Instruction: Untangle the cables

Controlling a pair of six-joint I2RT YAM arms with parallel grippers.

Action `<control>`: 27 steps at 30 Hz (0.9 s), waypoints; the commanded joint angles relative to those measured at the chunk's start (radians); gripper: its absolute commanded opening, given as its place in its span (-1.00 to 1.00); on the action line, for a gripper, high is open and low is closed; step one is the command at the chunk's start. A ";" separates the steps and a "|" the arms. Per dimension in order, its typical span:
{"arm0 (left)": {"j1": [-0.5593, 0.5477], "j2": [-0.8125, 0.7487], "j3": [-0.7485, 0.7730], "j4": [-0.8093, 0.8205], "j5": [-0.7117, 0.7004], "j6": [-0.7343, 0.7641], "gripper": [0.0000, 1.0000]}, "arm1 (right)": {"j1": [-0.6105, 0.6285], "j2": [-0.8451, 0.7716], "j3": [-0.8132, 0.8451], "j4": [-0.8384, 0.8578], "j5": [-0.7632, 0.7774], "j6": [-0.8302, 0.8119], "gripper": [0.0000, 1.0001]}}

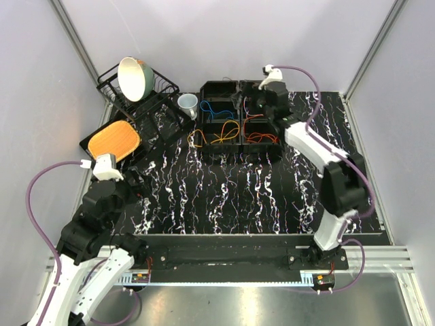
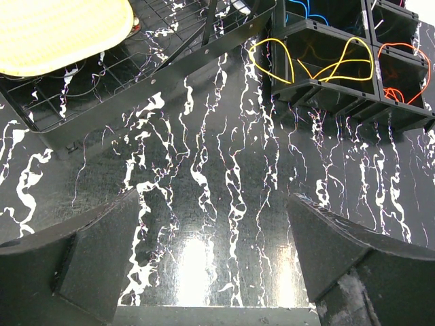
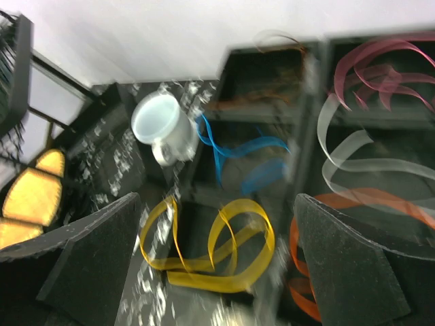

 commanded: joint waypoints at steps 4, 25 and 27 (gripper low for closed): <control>0.007 0.016 -0.003 0.057 0.017 0.009 0.85 | 0.005 -0.425 -0.424 -0.003 0.261 -0.008 0.99; 0.008 0.154 0.000 0.090 0.049 0.046 0.97 | -0.032 -0.600 -1.055 0.508 0.813 -0.358 0.99; 0.010 0.137 -0.008 0.100 0.039 0.046 0.97 | -0.046 -0.511 -1.045 0.549 0.812 -0.356 1.00</control>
